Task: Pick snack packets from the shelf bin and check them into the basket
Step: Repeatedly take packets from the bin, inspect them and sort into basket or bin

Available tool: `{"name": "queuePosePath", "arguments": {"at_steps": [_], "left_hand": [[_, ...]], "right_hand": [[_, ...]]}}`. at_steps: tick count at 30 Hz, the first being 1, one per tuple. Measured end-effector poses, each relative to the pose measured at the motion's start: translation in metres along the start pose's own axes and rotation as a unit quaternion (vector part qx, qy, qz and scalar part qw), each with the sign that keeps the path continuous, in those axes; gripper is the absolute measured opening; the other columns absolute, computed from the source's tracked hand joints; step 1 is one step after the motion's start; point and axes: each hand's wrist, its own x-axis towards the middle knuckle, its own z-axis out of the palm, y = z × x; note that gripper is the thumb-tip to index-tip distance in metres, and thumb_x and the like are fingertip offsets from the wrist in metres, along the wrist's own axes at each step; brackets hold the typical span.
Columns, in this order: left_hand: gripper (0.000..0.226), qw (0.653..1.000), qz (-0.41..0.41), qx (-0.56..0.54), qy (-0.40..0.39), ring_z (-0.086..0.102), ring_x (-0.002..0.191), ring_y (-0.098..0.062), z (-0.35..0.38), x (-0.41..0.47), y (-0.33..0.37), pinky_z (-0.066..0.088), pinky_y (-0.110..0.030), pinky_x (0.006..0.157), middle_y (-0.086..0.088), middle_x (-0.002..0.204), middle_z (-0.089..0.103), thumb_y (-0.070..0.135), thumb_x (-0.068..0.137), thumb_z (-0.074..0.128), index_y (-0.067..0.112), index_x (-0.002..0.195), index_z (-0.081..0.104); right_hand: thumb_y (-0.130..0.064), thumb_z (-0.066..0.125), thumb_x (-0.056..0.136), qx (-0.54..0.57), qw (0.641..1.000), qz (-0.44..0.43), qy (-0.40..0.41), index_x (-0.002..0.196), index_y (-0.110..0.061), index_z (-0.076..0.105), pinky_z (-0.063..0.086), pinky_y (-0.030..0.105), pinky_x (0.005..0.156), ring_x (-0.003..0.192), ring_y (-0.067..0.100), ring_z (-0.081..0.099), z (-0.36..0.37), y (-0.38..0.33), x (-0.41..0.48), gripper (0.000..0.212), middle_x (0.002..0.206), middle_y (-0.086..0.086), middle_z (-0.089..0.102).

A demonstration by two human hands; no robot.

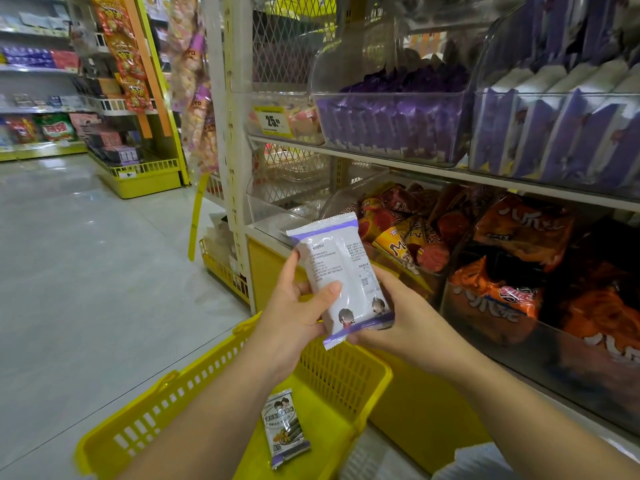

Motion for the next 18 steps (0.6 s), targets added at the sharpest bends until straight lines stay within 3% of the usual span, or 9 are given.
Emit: {"name": "queuePosePath", "arguments": {"at_steps": [3, 6, 9, 13, 16, 18], "left_hand": [[0.054, 1.000, -0.010, -0.004, 0.018, 0.070, 0.102, -0.023, -0.006, 0.003, 0.001, 0.058, -0.051, 0.079, -0.005, 0.115, 0.069, 0.011, 0.091, 0.060, 0.046, 0.126, 0.039], [0.040, 1.000, -0.021, 0.019, 0.002, 0.071, 0.100, -0.017, -0.010, 0.004, 0.000, 0.060, -0.044, 0.079, 0.002, 0.111, 0.073, 0.012, 0.096, 0.053, 0.043, 0.121, 0.048], [0.038, 0.995, -0.007, 0.093, -0.035, 0.071, 0.097, -0.013, -0.004, 0.001, -0.002, 0.060, -0.035, 0.073, 0.011, 0.105, 0.074, 0.010, 0.101, 0.046, 0.046, 0.112, 0.052], [0.045, 0.983, 0.001, 0.153, -0.105, 0.068, 0.105, -0.012, 0.002, -0.003, -0.003, 0.056, -0.036, 0.087, 0.012, 0.112, 0.072, 0.009, 0.096, 0.053, 0.051, 0.111, 0.052], [0.054, 0.978, 0.023, 0.167, -0.125, 0.068, 0.103, -0.009, 0.000, -0.004, -0.003, 0.057, -0.025, 0.077, 0.015, 0.110, 0.071, 0.011, 0.082, 0.059, 0.055, 0.113, 0.050], [0.062, 0.977, 0.025, 0.181, -0.112, 0.068, 0.103, -0.008, -0.001, -0.003, -0.005, 0.058, -0.026, 0.077, 0.016, 0.109, 0.071, 0.011, 0.080, 0.062, 0.058, 0.116, 0.046]], "right_hand": [[0.003, 0.075, 0.076, 0.112, 0.993, 0.028, -0.036, 0.131, -0.032, 0.042, 0.055, 0.022, 0.084, 0.107, 0.009, 0.066, -0.006, -0.003, 0.002, 0.073, 0.118, -0.008, 0.068], [-0.014, 0.065, 0.083, 0.218, 0.973, 0.068, -0.043, 0.125, -0.023, 0.051, 0.058, 0.032, 0.082, 0.103, 0.020, 0.069, -0.011, -0.007, 0.003, 0.046, 0.111, 0.002, 0.072], [-0.017, 0.060, 0.086, 0.224, 0.972, 0.068, -0.029, 0.122, -0.017, 0.058, 0.059, 0.039, 0.082, 0.101, 0.022, 0.069, -0.007, -0.006, 0.002, 0.036, 0.111, 0.003, 0.072], [-0.008, 0.054, 0.093, 0.217, 0.974, 0.055, -0.027, 0.126, -0.017, 0.057, 0.059, 0.040, 0.080, 0.100, 0.024, 0.069, -0.001, -0.006, 0.002, 0.034, 0.114, 0.004, 0.071], [-0.006, 0.051, 0.094, 0.219, 0.974, 0.051, -0.036, 0.126, -0.018, 0.056, 0.060, 0.034, 0.077, 0.097, 0.022, 0.070, -0.001, -0.007, 0.001, 0.035, 0.114, 0.004, 0.071], [-0.006, 0.052, 0.094, 0.206, 0.977, 0.048, -0.036, 0.126, -0.021, 0.055, 0.060, 0.035, 0.076, 0.096, 0.022, 0.070, 0.002, -0.007, -0.001, 0.035, 0.113, 0.004, 0.071]]}}
